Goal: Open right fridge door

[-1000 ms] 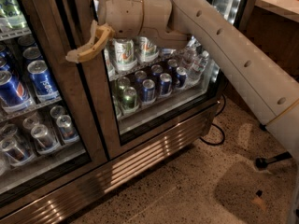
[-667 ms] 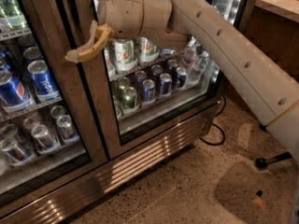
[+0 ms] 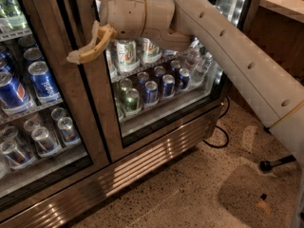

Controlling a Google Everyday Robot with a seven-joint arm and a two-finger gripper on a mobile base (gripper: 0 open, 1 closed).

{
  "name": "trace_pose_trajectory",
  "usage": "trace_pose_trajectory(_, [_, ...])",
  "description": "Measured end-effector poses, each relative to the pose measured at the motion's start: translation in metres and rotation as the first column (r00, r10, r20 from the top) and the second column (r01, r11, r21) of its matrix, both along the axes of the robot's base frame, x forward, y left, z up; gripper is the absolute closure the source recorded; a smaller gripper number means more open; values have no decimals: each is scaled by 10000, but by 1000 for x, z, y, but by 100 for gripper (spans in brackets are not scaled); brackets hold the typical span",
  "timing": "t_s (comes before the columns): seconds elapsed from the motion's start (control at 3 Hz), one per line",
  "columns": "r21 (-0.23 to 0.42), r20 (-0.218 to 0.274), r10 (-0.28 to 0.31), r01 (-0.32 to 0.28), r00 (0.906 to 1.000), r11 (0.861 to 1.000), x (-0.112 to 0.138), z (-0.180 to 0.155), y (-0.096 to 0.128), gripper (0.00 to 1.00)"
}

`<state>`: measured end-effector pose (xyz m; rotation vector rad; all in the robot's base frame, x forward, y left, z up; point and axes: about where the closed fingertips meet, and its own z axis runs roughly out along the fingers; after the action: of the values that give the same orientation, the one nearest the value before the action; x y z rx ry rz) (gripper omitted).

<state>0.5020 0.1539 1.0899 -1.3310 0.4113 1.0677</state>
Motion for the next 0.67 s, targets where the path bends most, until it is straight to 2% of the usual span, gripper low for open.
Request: trace_pose_trajectory(0.67, [172, 33, -34, 34, 10000, 9998, 0, 2, 0, 0])
